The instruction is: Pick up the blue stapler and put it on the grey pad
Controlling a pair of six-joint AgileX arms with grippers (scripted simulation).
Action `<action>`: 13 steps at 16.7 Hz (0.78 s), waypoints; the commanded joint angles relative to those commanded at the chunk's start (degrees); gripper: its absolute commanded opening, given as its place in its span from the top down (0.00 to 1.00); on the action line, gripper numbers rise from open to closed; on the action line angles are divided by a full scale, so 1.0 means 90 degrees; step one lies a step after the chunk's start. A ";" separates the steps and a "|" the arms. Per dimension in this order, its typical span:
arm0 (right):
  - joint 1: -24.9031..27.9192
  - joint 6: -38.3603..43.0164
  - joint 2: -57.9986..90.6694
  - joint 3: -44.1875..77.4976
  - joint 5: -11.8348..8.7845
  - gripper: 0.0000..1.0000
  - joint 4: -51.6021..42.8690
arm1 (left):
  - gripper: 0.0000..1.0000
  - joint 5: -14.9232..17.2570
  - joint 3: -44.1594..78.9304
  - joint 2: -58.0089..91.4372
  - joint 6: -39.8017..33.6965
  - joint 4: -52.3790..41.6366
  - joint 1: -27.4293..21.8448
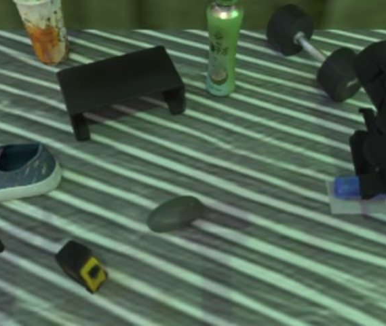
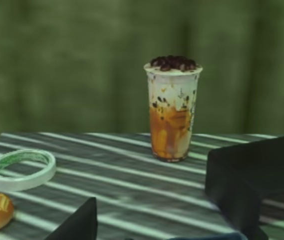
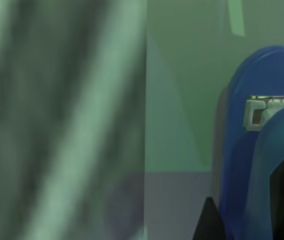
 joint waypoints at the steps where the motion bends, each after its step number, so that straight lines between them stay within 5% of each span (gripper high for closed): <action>1: 0.0000 0.0000 0.0000 0.0000 0.0000 0.62 0.0000 | 0.00 0.0000 0.0000 0.0000 0.0000 0.0000 0.0000; 9: 0.0000 0.0000 0.0000 0.0000 0.0000 0.02 0.0000 | 0.00 0.0000 0.0000 0.0000 0.0000 0.0000 0.0000; 13: 0.0000 0.0000 0.0000 0.0000 0.0000 0.00 0.0000 | 0.00 0.0000 0.0000 0.0000 0.0000 0.0000 0.0000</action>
